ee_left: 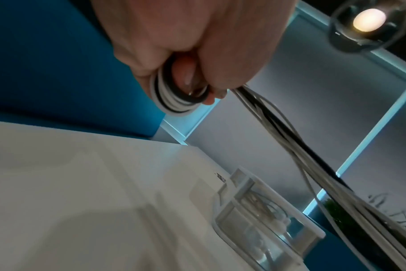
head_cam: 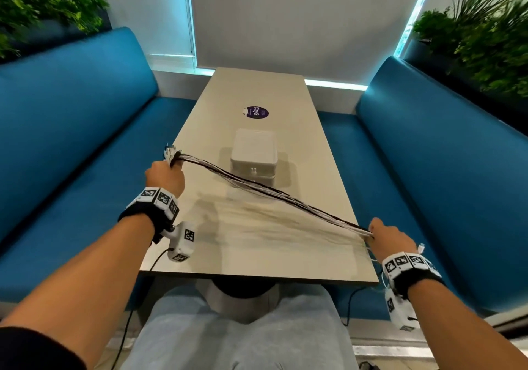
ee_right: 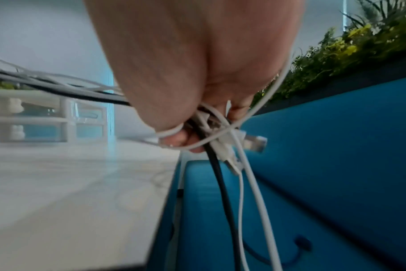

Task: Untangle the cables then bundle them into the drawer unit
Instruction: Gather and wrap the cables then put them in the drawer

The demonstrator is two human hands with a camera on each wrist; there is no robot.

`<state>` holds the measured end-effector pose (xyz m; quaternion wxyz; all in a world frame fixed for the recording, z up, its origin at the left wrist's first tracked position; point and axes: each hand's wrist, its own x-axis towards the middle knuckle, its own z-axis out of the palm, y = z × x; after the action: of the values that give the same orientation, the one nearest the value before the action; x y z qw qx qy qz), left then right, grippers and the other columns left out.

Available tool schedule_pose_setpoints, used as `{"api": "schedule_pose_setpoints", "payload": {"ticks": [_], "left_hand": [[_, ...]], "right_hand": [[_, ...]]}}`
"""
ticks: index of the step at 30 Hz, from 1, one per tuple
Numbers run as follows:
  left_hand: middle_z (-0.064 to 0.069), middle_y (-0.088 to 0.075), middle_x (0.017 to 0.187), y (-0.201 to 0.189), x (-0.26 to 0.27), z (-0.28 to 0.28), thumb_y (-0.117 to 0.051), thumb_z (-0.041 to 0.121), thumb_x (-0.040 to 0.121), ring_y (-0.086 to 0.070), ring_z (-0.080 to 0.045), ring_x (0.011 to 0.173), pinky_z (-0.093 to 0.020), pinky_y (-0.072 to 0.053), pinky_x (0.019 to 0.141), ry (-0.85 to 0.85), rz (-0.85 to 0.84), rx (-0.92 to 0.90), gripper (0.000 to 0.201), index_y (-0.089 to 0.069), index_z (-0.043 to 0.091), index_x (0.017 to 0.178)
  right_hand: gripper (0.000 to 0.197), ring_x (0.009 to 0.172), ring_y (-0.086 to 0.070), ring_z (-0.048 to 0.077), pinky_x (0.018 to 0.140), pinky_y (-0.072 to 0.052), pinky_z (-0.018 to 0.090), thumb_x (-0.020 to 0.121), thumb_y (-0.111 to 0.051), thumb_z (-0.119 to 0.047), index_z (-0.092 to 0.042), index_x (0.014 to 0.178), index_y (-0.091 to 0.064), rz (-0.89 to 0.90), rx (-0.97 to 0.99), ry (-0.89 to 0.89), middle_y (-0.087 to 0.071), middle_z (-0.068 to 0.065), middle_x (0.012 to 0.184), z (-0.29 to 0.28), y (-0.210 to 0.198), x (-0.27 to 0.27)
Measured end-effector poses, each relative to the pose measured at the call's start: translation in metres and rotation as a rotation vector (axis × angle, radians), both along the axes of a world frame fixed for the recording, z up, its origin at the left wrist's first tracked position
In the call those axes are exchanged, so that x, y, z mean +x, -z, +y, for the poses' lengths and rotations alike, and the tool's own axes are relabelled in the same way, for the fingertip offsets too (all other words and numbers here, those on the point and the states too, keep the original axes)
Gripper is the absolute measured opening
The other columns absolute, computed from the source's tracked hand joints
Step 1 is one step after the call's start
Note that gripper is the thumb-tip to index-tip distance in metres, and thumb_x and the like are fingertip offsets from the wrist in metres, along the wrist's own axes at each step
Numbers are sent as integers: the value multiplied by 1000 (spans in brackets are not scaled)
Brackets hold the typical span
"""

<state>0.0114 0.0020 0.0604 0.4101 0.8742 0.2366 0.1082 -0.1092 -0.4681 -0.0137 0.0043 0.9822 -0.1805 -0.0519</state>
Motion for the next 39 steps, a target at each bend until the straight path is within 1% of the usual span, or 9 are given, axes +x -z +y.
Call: {"api": "schedule_pose_setpoints", "payload": {"ticks": [3,10,15,21,26,30,34,37,39], "left_hand": [[-33,-61,116,0,2,-6,-54,44,98,-58,-49,103,-46,-46,80,-54,13,-60,56,-62,-10,111],[-28,-59,125,-5,6,-13,-52,39,99,-56,-45,113,-45,-44,88,-140,-3,-161,49,-60,-5,120],[-26,-61,124,-9,6,-22,-52,35,100,-57,-44,112,-44,-43,84,-138,-31,-174,47,-60,-6,121],[-26,-63,120,-7,8,-22,-54,41,98,-58,-44,107,-41,-41,77,-140,-28,-172,50,-62,-3,119],[-24,-67,115,-3,17,-24,-55,45,96,-59,-44,106,-45,-46,83,-94,-54,-156,50,-67,-1,113],[-22,-69,110,0,20,-30,-54,46,96,-61,-42,102,-44,-45,80,-36,-85,-135,50,-71,1,107],[-20,-70,106,3,19,-29,-55,50,94,-62,-41,99,-44,-48,78,-25,-69,-134,53,-71,1,103],[-21,-69,106,6,18,-29,-54,53,92,-61,-42,101,-47,-51,81,-21,-49,-119,56,-71,1,102],[-21,-69,106,7,18,-29,-53,54,92,-61,-41,100,-47,-51,82,-15,-41,-107,57,-71,1,101]], "right_hand": [[36,66,-58,23,55,-43,32,86,-56,-56,-27,92,-37,-108,222,53,-60,2,77,2,7,-5],[3,76,-56,30,69,-49,34,91,-51,-24,-25,93,-52,-42,305,219,-64,11,93,-32,40,-22],[32,88,-62,35,75,-51,37,91,-49,-44,-14,103,-52,-32,209,390,-62,16,101,-49,54,-41],[66,103,-58,35,87,-45,42,69,-81,-50,-13,106,-42,-83,131,385,-55,11,111,-53,55,-51],[61,101,-61,28,91,-43,38,76,-71,-56,-17,111,-39,166,147,403,-63,7,110,-61,52,-55],[57,102,-62,32,84,-51,38,81,-62,-62,-15,107,-43,94,230,398,-62,13,117,-60,52,-57],[72,114,-54,36,88,-43,36,78,-74,-47,-13,129,-35,-19,469,374,-43,14,132,-55,57,-59],[34,102,-52,33,86,-40,36,97,-50,-34,-13,122,-41,-41,504,364,-48,16,126,-49,52,-52],[31,100,-54,33,82,-41,35,103,-35,-32,-9,117,-50,25,427,348,-57,20,120,-48,51,-49]]}}
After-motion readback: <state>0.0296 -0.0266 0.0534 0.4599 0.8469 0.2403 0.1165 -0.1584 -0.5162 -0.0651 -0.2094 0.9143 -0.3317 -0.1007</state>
